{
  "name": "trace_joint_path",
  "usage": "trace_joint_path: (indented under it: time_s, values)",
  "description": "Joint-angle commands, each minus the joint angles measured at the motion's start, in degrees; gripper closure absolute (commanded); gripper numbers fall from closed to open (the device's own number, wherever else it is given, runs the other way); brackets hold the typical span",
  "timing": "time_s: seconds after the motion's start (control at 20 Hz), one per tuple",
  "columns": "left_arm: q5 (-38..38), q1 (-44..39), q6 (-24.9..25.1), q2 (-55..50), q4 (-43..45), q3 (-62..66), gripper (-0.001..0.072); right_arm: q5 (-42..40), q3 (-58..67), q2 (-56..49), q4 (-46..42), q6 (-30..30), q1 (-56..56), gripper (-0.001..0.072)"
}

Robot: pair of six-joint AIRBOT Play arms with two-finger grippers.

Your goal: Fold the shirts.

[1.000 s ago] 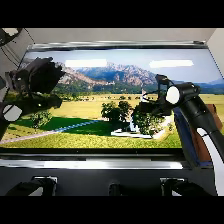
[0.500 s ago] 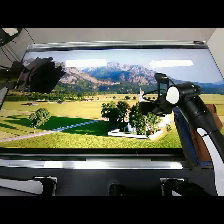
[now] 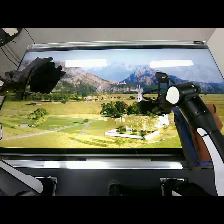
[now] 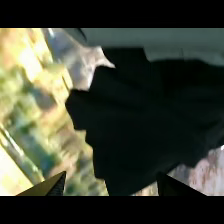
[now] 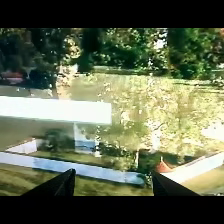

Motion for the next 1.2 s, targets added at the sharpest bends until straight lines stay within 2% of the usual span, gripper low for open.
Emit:
trace_joint_path:
  time_s: [0.0, 0.1, 0.15, 0.35, 0.4, 0.45, 0.5, 0.65, 0.85, 1.0, 1.15]
  values:
    - [8.07, 0.04, 10.62, -3.54, -7.82, 0.31, -0.0013, -0.68, 0.00, -0.02, 0.04, 2.78, 0.07, 0.0151]
    - [12.59, -0.37, 18.12, -4.11, -14.01, 0.31, -0.0013, -0.59, 0.00, -0.02, 0.07, 2.78, 0.07, 0.0151]
    - [14.29, -0.52, 19.74, -4.31, -16.09, 0.31, -0.0013, -0.61, 0.00, -0.02, 0.20, 2.78, 0.07, 0.0151]
    - [16.92, -1.22, 19.85, -5.90, -18.95, 0.31, -0.0003, -0.31, 0.00, -0.02, 0.44, 4.44, 0.07, 0.0151]
    - [16.70, -1.29, 19.34, -6.29, -18.95, 0.31, 0.0114, 0.15, 0.00, -0.02, 0.72, 4.44, 0.07, 0.0151]
    - [16.48, -1.29, 18.23, -6.54, -18.95, 0.31, 0.0365, 0.87, 0.00, -0.02, 1.07, 4.44, 0.07, 0.0151]
    - [16.09, -1.27, 17.22, -6.56, -18.97, 0.31, 0.0682, 1.62, 0.00, -0.02, 1.16, 4.42, 0.07, 0.0151]
    - [13.92, -1.42, 18.40, -3.74, -20.00, 0.31, 0.0684, 3.08, 0.02, 0.15, 1.03, 2.34, 0.07, 0.0151]
    - [11.04, -3.56, 33.66, 10.86, -19.96, 0.31, 0.0685, 5.05, 1.86, 2.71, 0.59, -6.45, 0.07, 0.0151]
    - [2.84, -6.82, 41.48, 25.92, -19.96, 0.31, 0.0685, 6.25, 6.49, 6.34, -2.45, -10.80, 0.07, 0.0151]
    - [-10.32, -11.85, 43.08, 38.91, -19.96, 0.31, 0.0683, 8.00, 11.78, 11.34, -8.07, -11.37, 0.07, 0.0151]
